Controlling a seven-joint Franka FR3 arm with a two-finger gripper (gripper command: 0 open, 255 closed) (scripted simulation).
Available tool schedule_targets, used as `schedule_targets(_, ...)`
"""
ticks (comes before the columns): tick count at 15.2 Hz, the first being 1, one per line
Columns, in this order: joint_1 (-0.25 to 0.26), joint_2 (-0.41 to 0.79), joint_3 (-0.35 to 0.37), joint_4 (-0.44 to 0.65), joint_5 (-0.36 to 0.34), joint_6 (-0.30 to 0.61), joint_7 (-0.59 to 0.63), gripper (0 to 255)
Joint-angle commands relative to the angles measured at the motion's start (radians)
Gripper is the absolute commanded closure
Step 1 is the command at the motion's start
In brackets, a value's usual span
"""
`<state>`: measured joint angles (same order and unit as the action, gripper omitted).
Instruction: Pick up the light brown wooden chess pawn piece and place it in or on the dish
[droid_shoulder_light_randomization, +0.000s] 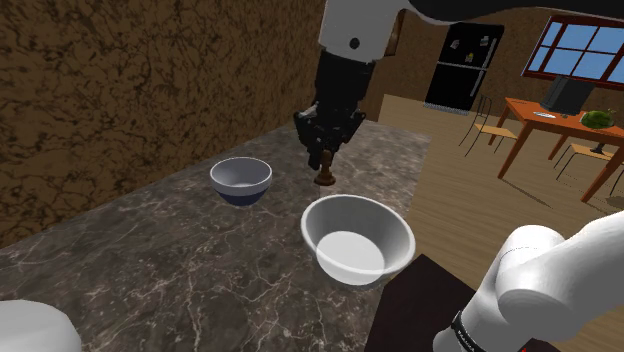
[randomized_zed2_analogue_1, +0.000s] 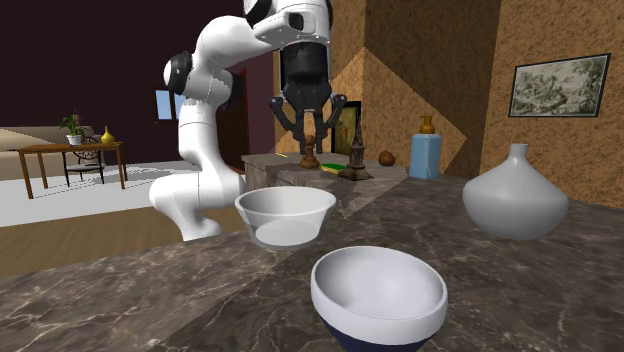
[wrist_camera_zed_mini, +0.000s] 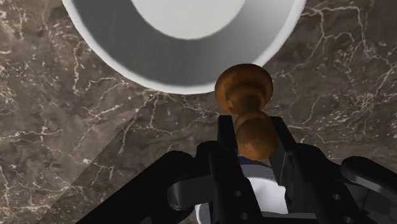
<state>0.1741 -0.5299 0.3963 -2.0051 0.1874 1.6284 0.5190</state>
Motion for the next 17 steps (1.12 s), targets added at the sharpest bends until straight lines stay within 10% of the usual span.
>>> schedule_targets(1, 0.015, -0.082, -0.025, -0.055, 0.017, -0.028, -0.016, 255)
schedule_targets(17, 0.065, -0.282, -0.046, -0.338, 0.061, 0.051, -0.045, 255)
